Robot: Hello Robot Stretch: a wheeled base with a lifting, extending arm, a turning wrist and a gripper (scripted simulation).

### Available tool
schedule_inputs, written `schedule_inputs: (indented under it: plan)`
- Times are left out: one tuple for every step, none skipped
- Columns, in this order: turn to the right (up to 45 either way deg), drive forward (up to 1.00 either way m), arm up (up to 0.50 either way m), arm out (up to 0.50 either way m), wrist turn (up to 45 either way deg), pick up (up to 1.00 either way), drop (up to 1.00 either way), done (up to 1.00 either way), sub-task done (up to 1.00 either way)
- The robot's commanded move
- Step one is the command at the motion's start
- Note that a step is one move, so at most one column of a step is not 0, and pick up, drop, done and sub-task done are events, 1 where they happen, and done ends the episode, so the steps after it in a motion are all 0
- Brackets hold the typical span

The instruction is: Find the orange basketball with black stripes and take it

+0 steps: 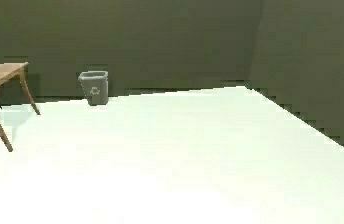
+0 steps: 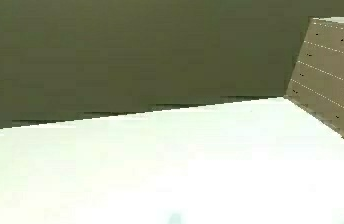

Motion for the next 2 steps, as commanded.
schedule_inputs:
  plan:
    - [-45.0,0.0,0.0,0.0,0.0,0.0,0.0,0.0,0.0]
    - [-12.0,0.0,0.0,0.0,0.0,0.0,0.0,0.0,0.0]
